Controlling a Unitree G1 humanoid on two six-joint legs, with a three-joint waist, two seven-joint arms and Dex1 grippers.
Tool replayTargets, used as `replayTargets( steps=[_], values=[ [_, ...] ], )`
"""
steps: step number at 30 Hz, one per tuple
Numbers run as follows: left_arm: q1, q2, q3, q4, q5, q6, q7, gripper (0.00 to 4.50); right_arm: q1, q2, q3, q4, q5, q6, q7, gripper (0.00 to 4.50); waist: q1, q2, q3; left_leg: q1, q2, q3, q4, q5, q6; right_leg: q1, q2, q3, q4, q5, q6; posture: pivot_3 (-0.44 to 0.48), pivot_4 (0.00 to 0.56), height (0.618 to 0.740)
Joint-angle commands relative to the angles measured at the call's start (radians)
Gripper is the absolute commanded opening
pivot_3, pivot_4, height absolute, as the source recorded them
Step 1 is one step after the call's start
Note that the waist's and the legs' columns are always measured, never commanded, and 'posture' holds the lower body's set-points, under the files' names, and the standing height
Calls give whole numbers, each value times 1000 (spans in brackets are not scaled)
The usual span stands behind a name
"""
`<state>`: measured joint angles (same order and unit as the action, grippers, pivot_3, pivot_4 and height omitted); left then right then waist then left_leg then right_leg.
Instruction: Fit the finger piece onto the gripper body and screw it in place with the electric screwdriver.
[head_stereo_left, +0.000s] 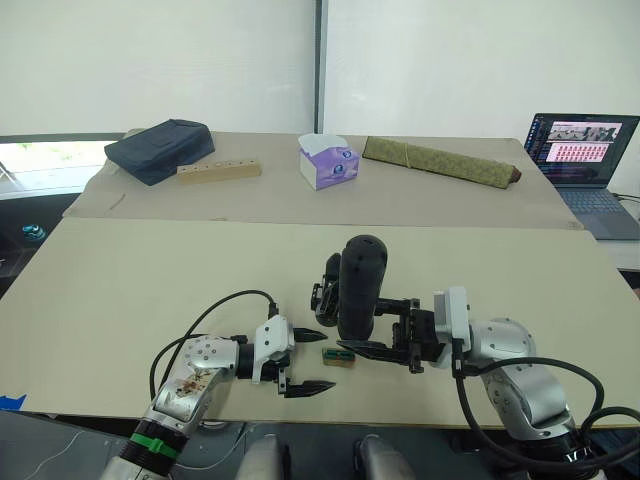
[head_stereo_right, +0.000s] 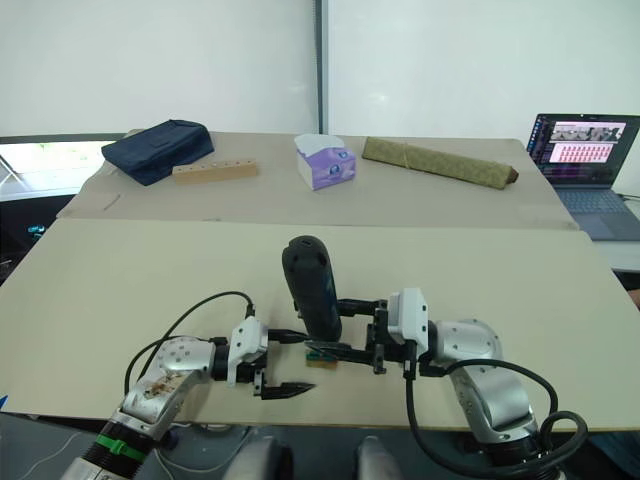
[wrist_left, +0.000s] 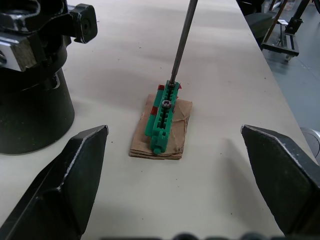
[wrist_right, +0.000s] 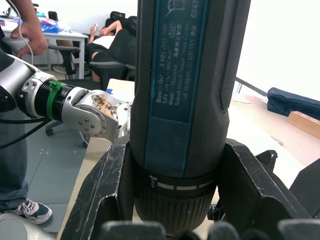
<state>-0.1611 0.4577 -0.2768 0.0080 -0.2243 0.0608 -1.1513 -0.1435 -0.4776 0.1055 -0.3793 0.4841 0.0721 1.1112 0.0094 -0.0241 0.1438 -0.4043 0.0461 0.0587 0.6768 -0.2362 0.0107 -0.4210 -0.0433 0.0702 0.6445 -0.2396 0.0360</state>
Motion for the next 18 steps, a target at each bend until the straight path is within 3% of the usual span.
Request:
replayTargets(
  steps=[1, 18],
  values=[
    [23, -10, -44, 35, 22, 1, -2, 4500, -19, 2, -9, -19, 11, -34, -2, 1921, 0, 0, 0, 0, 0, 0, 0, 0, 0, 0, 0, 0, 0, 0, 0, 0, 150, 740],
    [23, -16, -40, 80, 22, -48, -9, 4500, -20, -3, -1, -15, 2, -27, 2, 1921, 1, 1, -5, 1, 0, 0, 0, 0, 0, 1, 0, 0, 0, 0, 0, 0, 150, 740]
  ],
)
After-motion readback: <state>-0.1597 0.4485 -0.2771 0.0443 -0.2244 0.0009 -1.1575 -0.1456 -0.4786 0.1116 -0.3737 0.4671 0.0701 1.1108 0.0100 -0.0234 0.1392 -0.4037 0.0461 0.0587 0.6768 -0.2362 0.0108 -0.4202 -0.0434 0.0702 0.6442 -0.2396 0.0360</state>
